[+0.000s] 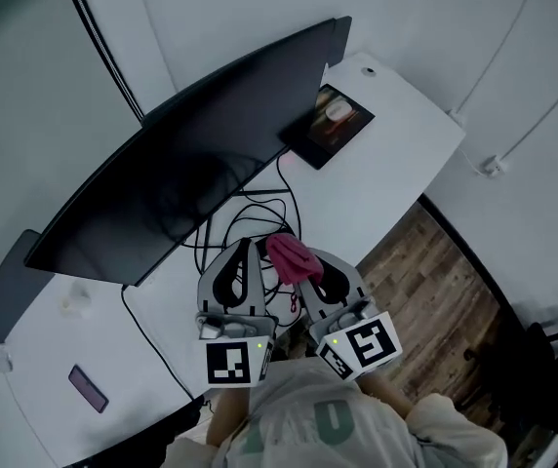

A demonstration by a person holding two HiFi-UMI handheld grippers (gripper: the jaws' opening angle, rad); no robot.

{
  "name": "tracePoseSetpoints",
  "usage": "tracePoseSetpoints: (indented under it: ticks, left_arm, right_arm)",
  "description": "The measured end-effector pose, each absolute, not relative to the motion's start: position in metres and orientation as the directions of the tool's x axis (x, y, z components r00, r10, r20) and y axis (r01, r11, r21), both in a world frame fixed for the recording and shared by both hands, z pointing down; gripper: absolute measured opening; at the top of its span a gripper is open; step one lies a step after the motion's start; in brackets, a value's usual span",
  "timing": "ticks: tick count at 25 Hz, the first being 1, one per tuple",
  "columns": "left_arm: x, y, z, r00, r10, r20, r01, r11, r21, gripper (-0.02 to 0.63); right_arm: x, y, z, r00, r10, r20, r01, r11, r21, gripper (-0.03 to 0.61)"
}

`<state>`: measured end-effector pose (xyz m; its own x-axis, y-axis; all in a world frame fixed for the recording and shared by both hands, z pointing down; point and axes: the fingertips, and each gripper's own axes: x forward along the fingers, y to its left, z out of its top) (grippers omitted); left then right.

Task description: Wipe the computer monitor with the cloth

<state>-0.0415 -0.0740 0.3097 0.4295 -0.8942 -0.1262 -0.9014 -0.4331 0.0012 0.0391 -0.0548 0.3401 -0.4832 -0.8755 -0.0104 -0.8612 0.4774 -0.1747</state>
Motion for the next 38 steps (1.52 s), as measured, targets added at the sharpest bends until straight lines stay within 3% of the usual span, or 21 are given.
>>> tracePoseSetpoints:
  ticks: [8, 17, 23, 32, 38]
  left_arm:
    - [-0.014, -0.096, 0.314, 0.429, -0.896, -0.117, -0.901, -0.433, 0.006, 0.014]
    - [-0.005, -0.133, 0.347, 0.42, -0.906, -0.048, -0.906, -0.422, 0.031, 0.014]
    - [0.015, -0.166, 0.377, 0.449, -0.893, 0.016, -0.893, -0.448, 0.037, 0.014]
    - [0.021, -0.21, 0.44, 0.45, -0.884, 0.127, -0.893, -0.445, 0.071, 0.014]
    - [0.024, -0.233, 0.459, 0.454, -0.879, 0.144, -0.891, -0.443, 0.1, 0.014]
  right_arm:
    - [0.052, -0.085, 0.345, -0.536, -0.844, -0.004, -0.822, 0.523, -0.223, 0.055]
    - [0.097, -0.161, 0.382, -0.475, -0.88, 0.01, -0.839, 0.449, -0.306, 0.055]
    - [0.144, -0.259, 0.461, -0.375, -0.919, 0.121, -0.863, 0.298, -0.407, 0.055]
    - [0.165, -0.363, 0.573, -0.335, -0.892, 0.303, -0.758, 0.064, -0.649, 0.054]
    - [0.171, -0.389, 0.592, -0.305, -0.901, 0.308, -0.669, -0.027, -0.743, 0.054]
